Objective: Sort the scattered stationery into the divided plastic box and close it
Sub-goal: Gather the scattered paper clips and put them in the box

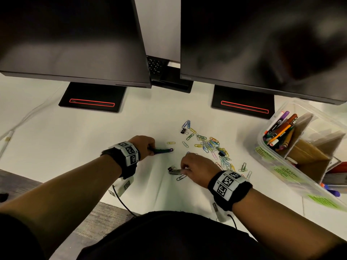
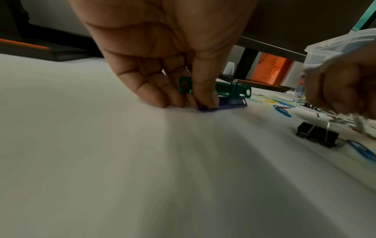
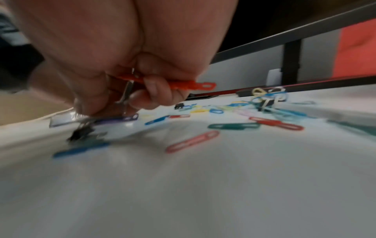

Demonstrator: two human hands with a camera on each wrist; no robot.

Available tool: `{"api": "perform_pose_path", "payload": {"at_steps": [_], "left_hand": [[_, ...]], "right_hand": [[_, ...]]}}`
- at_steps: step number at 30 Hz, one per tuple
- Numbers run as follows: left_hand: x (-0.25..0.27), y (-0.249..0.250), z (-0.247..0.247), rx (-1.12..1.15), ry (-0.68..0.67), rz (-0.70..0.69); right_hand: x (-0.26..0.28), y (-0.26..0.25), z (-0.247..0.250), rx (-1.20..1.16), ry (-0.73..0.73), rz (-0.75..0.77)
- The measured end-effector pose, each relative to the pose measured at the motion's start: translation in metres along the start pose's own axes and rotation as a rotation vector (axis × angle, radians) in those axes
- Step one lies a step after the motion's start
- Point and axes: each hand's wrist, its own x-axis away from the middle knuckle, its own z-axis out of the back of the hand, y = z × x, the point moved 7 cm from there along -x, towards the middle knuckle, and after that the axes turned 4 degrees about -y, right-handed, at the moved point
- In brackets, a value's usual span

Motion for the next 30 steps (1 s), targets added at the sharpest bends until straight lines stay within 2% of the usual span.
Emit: {"api": "perform_pose_path", "payload": {"at_steps": [4,7,11,14,19,24,27,30], "left_hand": [[-0.002,0.016,0.009,0.005,0.014,-0.035],[-0.001,0.043,0.022,0.01,0.031,-0.096],[0.003,0.1,0.053,0.066,0.112,-0.227],[0.01,0.15,0.077,0.2,0.177,-0.343],[0.017,0.234,0.089,0.352,0.157,-0.483],[0.026,0.319,0.073,0.301,0.119,-0.558],[0.026,0.361,0.063,0.223,0.172,-0.565],[0.026,0.394,0.054,0.154,0.161,-0.545]], "right_hand": [[0.017,0.039,0.03,-0.394,0.171,-0.2],[0.031,0.059,0.05,-0.582,0.241,-0.262],[0.05,0.068,0.081,-0.646,0.356,-0.288],[0.072,0.07,0.107,-0.728,0.471,-0.281],[0.134,0.103,0.148,-1.007,0.745,-0.389],[0.198,0.16,0.165,-1.147,0.991,-0.562],[0.219,0.188,0.164,-1.177,1.042,-0.634],[0.231,0.21,0.164,-1.127,1.054,-0.739]]}}
